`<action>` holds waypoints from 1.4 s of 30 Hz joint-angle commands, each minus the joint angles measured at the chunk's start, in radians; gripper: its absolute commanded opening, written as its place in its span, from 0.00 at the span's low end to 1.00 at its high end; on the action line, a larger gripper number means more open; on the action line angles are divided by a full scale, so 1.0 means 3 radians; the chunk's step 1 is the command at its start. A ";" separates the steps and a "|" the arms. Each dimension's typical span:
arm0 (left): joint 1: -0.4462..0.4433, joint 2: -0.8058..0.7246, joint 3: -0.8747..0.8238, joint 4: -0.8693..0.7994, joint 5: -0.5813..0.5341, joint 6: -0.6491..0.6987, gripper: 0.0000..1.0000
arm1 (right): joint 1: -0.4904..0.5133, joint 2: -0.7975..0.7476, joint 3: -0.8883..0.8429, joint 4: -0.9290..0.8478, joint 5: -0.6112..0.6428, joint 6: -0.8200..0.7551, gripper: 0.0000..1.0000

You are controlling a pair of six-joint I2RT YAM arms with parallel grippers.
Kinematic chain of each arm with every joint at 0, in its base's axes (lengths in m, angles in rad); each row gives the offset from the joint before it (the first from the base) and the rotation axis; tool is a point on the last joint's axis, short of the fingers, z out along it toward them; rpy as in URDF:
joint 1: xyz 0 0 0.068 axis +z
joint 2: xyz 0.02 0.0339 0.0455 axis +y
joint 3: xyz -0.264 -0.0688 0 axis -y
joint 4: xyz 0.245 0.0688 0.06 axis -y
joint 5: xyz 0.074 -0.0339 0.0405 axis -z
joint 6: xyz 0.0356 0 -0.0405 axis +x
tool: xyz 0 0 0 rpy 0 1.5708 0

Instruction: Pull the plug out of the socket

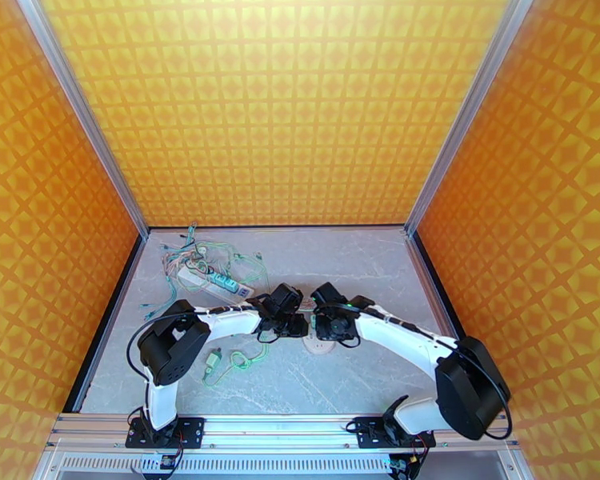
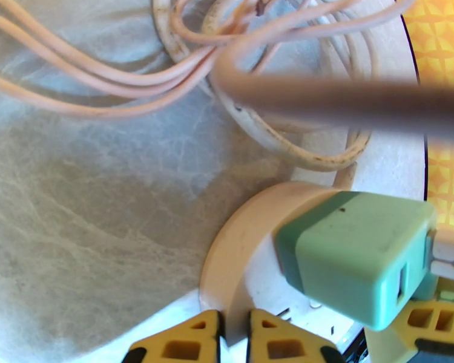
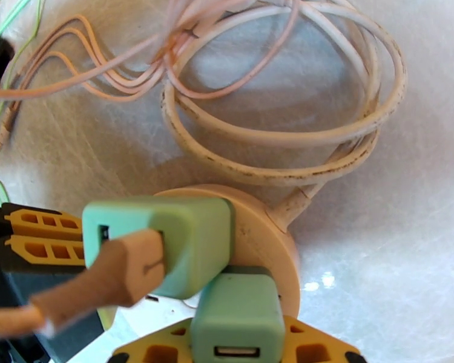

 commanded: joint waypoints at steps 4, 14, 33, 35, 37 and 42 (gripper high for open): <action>-0.0121 0.0482 -0.0230 -0.0760 -0.0162 0.0087 0.16 | 0.0396 0.0310 0.0486 -0.0047 0.0322 -0.0101 0.14; 0.0060 0.0095 -0.0237 -0.0552 0.0016 0.0057 0.19 | 0.0389 0.0148 0.0110 0.0409 -0.0031 0.0254 0.14; -0.0014 -0.0035 -0.0266 -0.0058 0.0446 0.0080 0.47 | 0.0328 -0.0045 -0.0148 0.0713 -0.0219 0.0536 0.15; -0.0051 0.0089 -0.0231 -0.0254 0.0312 0.0107 0.42 | 0.0328 -0.0046 -0.0156 0.0720 -0.0223 0.0532 0.15; -0.0097 0.0269 -0.0153 -0.0467 0.0223 0.0133 0.38 | 0.0328 -0.0043 -0.0174 0.0748 -0.0228 0.0538 0.15; -0.0280 0.0565 0.0020 -0.0831 -0.0027 0.0183 0.36 | 0.0327 -0.0028 -0.0194 0.0796 -0.0273 0.0567 0.15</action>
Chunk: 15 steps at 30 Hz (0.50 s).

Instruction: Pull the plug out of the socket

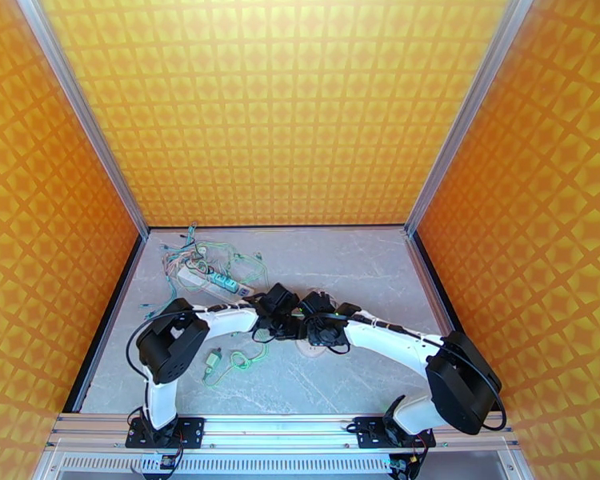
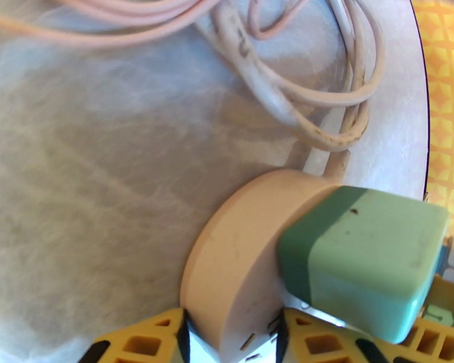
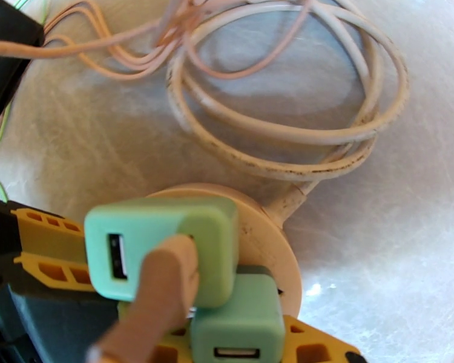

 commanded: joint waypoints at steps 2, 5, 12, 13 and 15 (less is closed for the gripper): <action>-0.0386 0.0599 -0.0060 -0.0591 -0.0342 0.0107 0.35 | 0.0058 -0.0040 -0.0003 0.0510 -0.0410 0.0142 0.15; -0.0401 0.0692 -0.0076 -0.0644 -0.0410 0.0069 0.34 | 0.0060 -0.0063 -0.0027 0.0526 -0.0406 0.0172 0.15; -0.0432 0.0865 -0.0095 -0.0776 -0.0518 0.0047 0.33 | -0.0150 -0.0360 -0.0351 0.0731 -0.0543 0.0319 0.15; -0.0446 0.0887 -0.0081 -0.0804 -0.0536 0.0052 0.33 | -0.0191 -0.0410 -0.0401 0.0760 -0.0579 0.0331 0.15; -0.0458 0.0936 -0.0059 -0.0839 -0.0552 0.0053 0.33 | -0.0243 -0.0478 -0.0455 0.0791 -0.0623 0.0328 0.15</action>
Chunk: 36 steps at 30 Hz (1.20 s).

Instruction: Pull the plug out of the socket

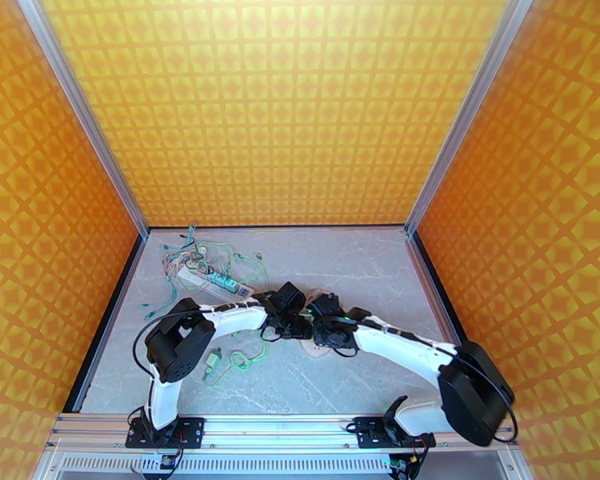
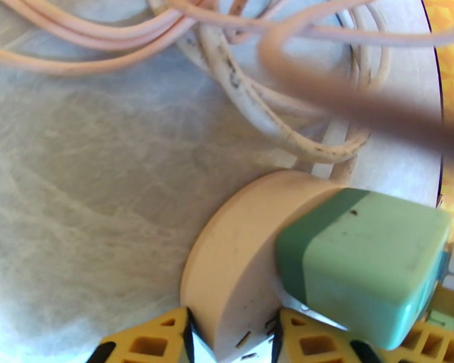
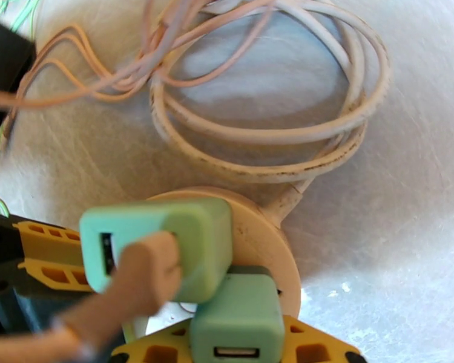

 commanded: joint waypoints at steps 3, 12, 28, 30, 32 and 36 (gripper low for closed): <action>-0.0339 0.0839 -0.0292 -0.0652 -0.0345 0.0040 0.33 | -0.0067 -0.0164 -0.0112 0.0551 -0.0540 0.0159 0.15; -0.0364 0.0961 -0.0196 -0.0780 -0.0349 0.0085 0.33 | -0.0108 -0.0116 -0.0053 0.0627 -0.0688 0.0171 0.15; -0.0401 0.1048 -0.0089 -0.0874 -0.0325 0.0123 0.31 | 0.0426 0.0580 0.0729 -0.0150 -0.0077 -0.0189 0.15; -0.0403 0.1048 -0.0090 -0.0872 -0.0324 0.0129 0.30 | 0.0426 0.0556 0.0734 -0.0166 -0.0065 -0.0203 0.15; -0.0402 0.1048 -0.0091 -0.0871 -0.0324 0.0134 0.30 | 0.0416 0.0505 0.0710 -0.0145 -0.0057 -0.0203 0.14; -0.0401 0.1053 -0.0099 -0.0870 -0.0324 0.0138 0.30 | 0.0260 0.0317 0.0525 0.0059 -0.0256 -0.0138 0.14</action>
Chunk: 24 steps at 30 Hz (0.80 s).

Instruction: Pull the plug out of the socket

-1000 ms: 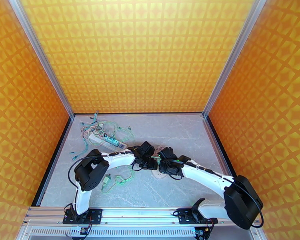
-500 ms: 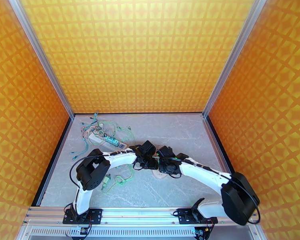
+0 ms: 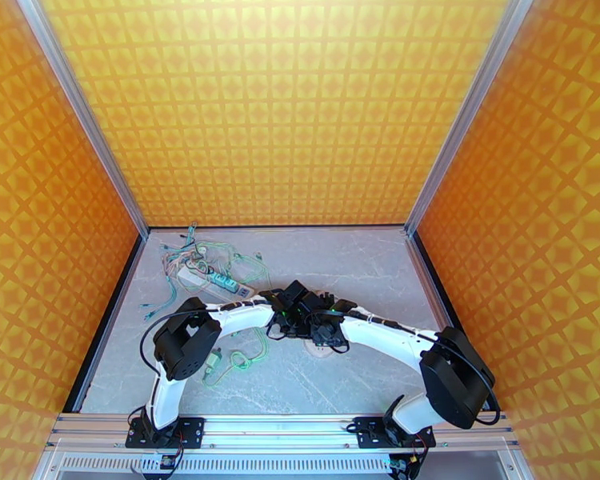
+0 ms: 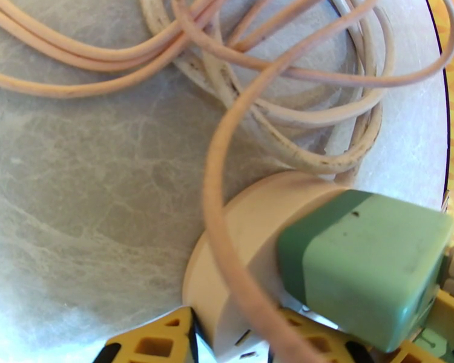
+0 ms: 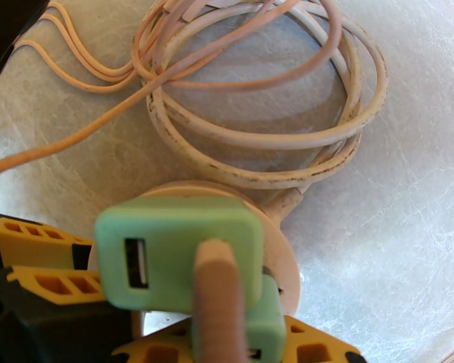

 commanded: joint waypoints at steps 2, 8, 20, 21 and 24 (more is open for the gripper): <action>-0.0354 0.0902 -0.0397 -0.0604 -0.0297 0.0071 0.30 | -0.0074 -0.0295 -0.0112 0.0811 -0.0763 -0.0043 0.14; -0.0354 0.0899 -0.0431 -0.0582 -0.0292 0.0069 0.30 | -0.0439 -0.0599 -0.0373 0.1006 -0.1108 0.0006 0.14; -0.0373 0.0936 -0.0376 -0.0597 -0.0247 0.0113 0.29 | -0.0295 -0.0425 -0.0081 0.0696 -0.0878 -0.0171 0.15; -0.0385 0.0947 -0.0351 -0.0616 -0.0248 0.0125 0.29 | -0.0220 -0.0364 -0.0019 0.0654 -0.0819 -0.0189 0.15; -0.0400 0.0987 -0.0310 -0.0651 -0.0246 0.0140 0.29 | 0.0000 -0.0178 0.0132 0.0560 -0.0651 -0.0219 0.15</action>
